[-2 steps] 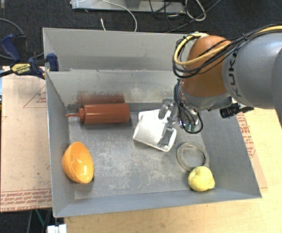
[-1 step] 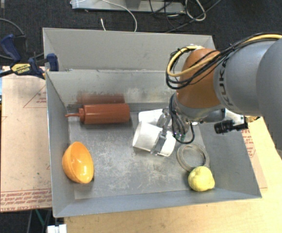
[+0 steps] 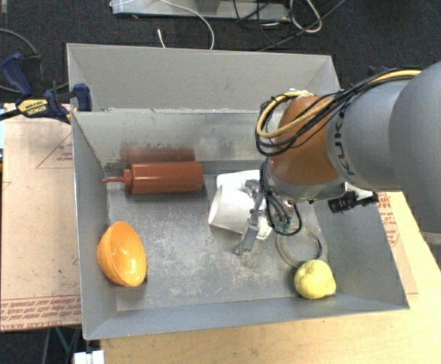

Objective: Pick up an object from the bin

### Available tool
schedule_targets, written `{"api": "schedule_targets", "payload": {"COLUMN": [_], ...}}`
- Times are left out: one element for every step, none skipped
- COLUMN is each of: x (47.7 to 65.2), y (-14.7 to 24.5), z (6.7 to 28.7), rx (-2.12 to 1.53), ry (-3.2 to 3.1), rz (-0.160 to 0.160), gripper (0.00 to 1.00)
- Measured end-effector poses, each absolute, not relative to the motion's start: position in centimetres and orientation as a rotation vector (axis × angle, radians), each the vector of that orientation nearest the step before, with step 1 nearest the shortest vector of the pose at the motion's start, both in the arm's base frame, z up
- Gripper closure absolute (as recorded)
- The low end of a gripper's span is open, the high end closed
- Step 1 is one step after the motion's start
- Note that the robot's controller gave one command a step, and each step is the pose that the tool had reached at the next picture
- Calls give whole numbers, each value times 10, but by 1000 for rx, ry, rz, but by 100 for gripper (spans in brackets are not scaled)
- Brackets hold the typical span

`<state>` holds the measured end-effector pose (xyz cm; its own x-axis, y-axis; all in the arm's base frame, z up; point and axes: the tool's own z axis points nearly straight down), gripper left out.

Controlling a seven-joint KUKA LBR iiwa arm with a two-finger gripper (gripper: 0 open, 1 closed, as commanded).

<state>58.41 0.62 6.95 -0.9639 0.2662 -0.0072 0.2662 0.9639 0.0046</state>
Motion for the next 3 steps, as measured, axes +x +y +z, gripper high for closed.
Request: {"api": "schedule_targets", "payload": {"x": [571,571,570], "y": [9,9,9], "z": [72,72,76], "rx": [722,721,721], "ry": [3046,3046,3050], "rz": [9,9,8], "gripper": [100,100,100]}}
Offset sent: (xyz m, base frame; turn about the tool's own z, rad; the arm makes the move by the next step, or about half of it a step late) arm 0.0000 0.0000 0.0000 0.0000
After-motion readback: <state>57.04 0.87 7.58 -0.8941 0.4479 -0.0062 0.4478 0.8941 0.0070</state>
